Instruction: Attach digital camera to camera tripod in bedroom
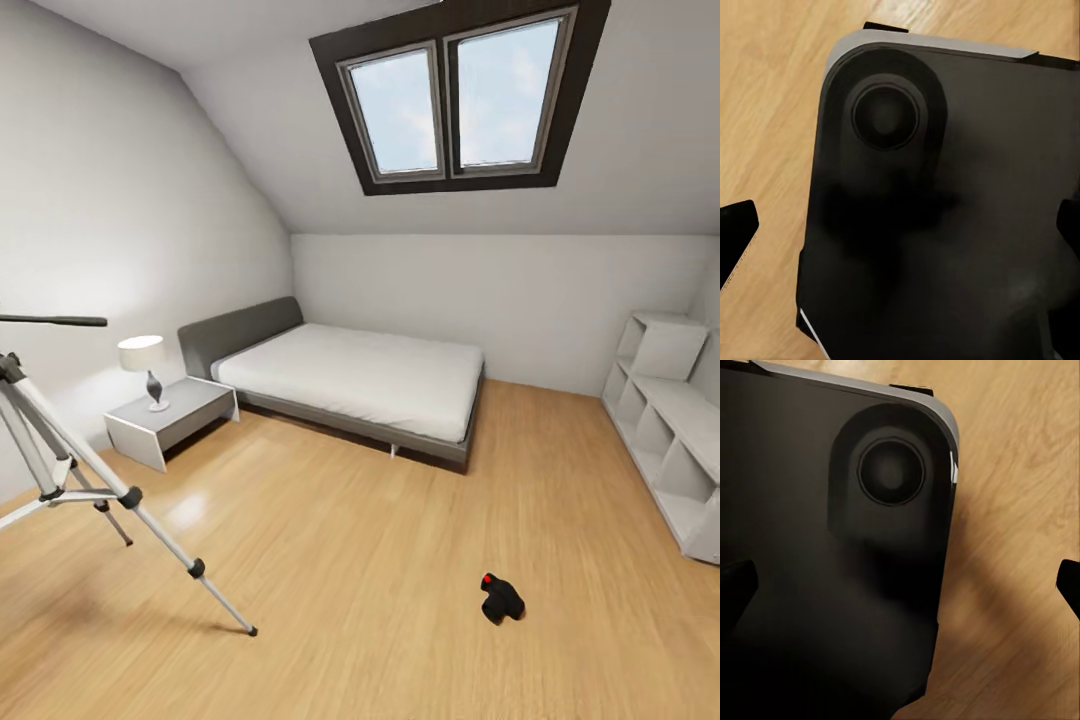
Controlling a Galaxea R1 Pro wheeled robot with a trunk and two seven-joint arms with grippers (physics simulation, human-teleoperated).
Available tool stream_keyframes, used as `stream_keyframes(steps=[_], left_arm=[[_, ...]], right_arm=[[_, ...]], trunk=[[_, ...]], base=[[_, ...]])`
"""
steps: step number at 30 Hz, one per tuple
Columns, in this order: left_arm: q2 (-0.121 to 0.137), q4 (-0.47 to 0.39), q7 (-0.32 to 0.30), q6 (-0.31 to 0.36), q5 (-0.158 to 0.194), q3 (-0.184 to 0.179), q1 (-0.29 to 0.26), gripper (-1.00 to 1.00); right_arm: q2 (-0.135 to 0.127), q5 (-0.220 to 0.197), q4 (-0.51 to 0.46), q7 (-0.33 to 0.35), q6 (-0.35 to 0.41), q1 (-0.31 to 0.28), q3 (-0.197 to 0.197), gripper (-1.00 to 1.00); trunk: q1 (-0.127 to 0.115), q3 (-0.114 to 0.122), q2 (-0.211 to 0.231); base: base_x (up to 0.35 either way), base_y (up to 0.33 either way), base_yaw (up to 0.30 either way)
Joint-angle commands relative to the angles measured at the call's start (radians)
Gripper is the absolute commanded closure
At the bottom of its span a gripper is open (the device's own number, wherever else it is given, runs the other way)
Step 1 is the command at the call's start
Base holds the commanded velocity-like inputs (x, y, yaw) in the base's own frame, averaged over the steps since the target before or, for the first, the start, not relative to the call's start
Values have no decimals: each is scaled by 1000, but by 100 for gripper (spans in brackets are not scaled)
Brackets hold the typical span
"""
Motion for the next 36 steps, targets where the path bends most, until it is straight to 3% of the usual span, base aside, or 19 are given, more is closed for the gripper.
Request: stream_keyframes(steps=[1, 5, 15, 27, 36], left_arm=[[0, -2, 0, -1, 8, 0, 1, -100], [2, 1, 1, -1, 14, 5, 1, -100], [6, 4, 2, -1, 127, 52, 1, -100], [5, 2, 2, -9, 145, 56, 1, -100], [4, 9, 2, -75, 144, 54, 1, -100]], right_arm=[[0, 10, 0, -1, -3, 0, -3, -100], [-1, 9, 0, -1, -3, 0, -4, -100], [0, 8, 0, -2, -3, 0, -5, -100], [0, 8, 0, -2, -3, 0, -6, -100], [0, 8, 0, -2, -3, 0, -6, -100]], trunk=[[0, -1, 0], [0, -1, 0], [0, -1, 0], [0, -1, 0], [0, -1, 0]], base=[[0, 0, -296], [0, 0, -296], [0, 0, -296], [0, 0, -296], [0, 0, -296]])
